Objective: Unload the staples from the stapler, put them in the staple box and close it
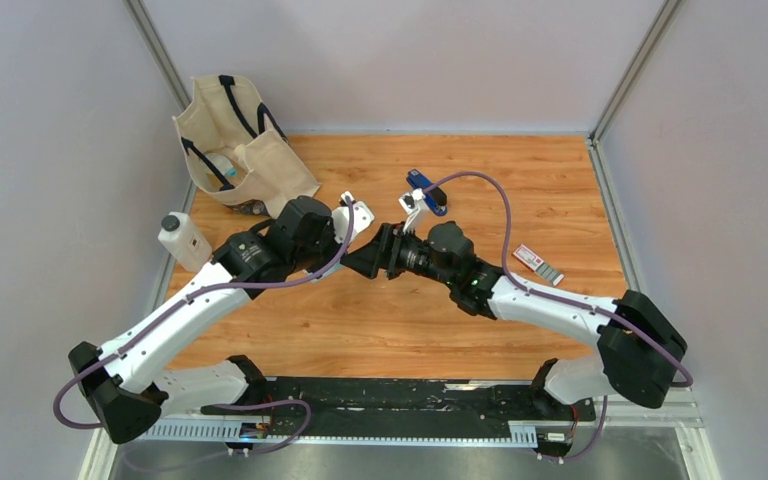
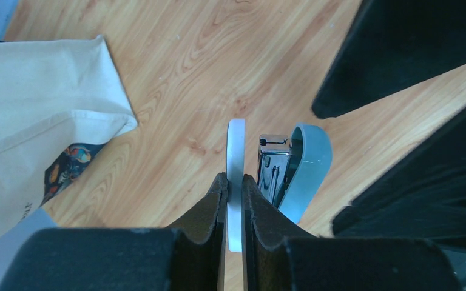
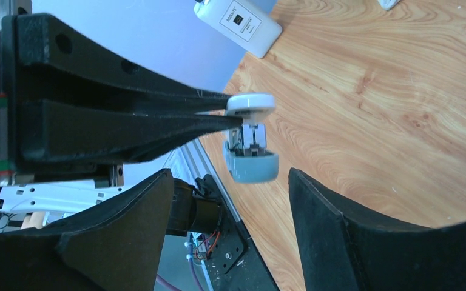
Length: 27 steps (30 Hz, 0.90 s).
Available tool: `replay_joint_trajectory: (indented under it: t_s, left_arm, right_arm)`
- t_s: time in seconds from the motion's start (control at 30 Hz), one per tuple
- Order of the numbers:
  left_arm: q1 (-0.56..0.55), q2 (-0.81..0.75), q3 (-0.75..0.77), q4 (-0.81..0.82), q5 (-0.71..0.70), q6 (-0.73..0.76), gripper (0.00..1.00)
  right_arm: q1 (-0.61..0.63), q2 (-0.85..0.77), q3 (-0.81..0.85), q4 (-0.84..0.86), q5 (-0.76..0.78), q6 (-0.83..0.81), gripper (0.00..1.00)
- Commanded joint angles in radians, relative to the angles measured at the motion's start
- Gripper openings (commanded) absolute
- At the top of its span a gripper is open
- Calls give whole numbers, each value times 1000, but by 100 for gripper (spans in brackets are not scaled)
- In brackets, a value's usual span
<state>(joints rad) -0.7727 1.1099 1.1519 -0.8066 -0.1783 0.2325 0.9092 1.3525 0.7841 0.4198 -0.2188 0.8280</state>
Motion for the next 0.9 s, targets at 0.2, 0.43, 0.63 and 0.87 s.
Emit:
replay_joint_trajectory:
  t_s: [0.2,0.43,0.63,0.87]
  left_arm:
    - [-5,-53,49,-32,59,-59,0]
    - [-5,-44,49,-36,48,-67,0]
    - [-5,-19,54,-49,36,-84,0]
    - [7,47,51,-78,-10,-116,0]
  right_arm:
    - [17,76,76,31,32,-23,62]
    - [33,92,72,43,44,-9,53]
    - [40,111,63,73,45,20,41]
    - [40,86,12,82,71,46,32]
